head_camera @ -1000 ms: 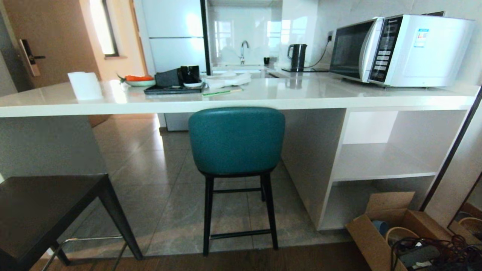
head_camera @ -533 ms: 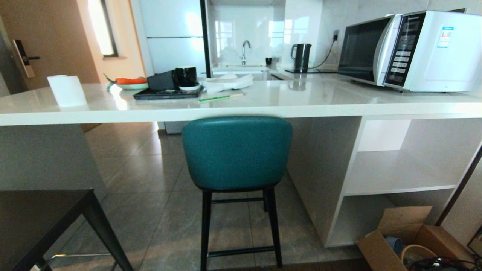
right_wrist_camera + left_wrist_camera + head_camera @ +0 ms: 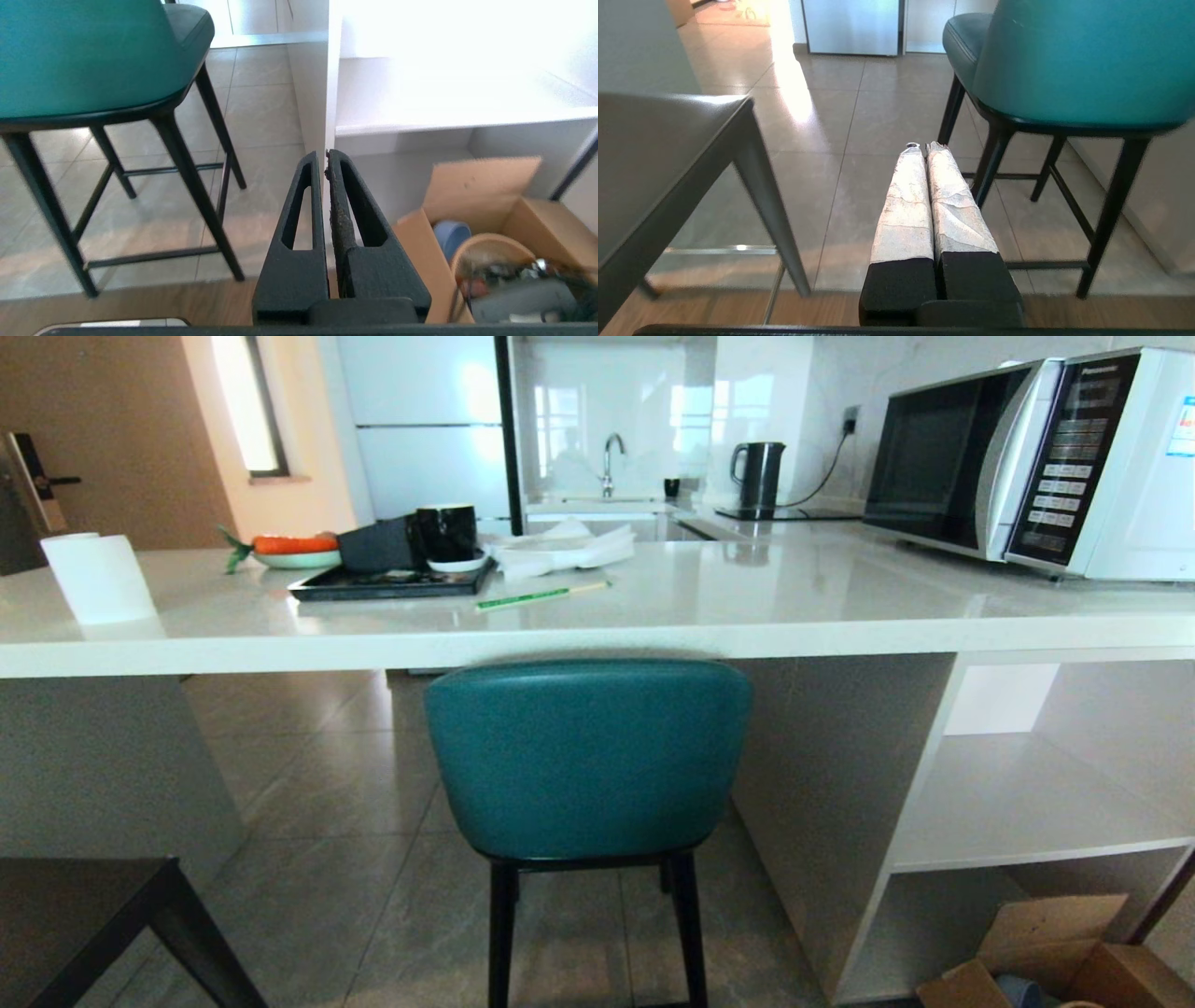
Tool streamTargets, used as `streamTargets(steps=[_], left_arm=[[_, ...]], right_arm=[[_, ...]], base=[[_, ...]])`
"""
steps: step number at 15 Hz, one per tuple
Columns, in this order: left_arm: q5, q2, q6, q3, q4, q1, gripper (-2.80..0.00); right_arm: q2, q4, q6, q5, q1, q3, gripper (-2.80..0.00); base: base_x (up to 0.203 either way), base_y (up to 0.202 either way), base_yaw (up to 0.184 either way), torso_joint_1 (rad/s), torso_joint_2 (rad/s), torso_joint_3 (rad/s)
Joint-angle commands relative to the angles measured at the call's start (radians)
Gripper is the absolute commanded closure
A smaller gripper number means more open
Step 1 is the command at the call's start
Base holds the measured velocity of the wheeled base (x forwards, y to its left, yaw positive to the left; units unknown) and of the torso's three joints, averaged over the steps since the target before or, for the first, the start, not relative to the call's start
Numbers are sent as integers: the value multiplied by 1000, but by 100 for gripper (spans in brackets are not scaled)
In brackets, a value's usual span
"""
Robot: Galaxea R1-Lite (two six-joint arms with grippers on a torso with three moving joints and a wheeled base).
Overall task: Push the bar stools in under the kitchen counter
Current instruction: Pull the blue chair out from under the dining table
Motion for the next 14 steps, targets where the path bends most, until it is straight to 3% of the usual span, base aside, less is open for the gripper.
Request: streamTargets(steps=[1, 12, 14], left_arm=[[1, 1, -1, 0, -1, 0, 0], [-1, 1, -1, 0, -1, 0, 0], [1, 1, -1, 0, 1, 0, 0]], right_arm=[[1, 1, 0, 0, 0, 0, 0], [1, 2, 0, 0, 0, 0, 0], [1, 1, 0, 0, 0, 0, 0]], base=[[193, 0, 2, 1, 1, 2], [192, 0, 2, 3, 2, 2], [48, 0, 2, 5, 3, -2]])
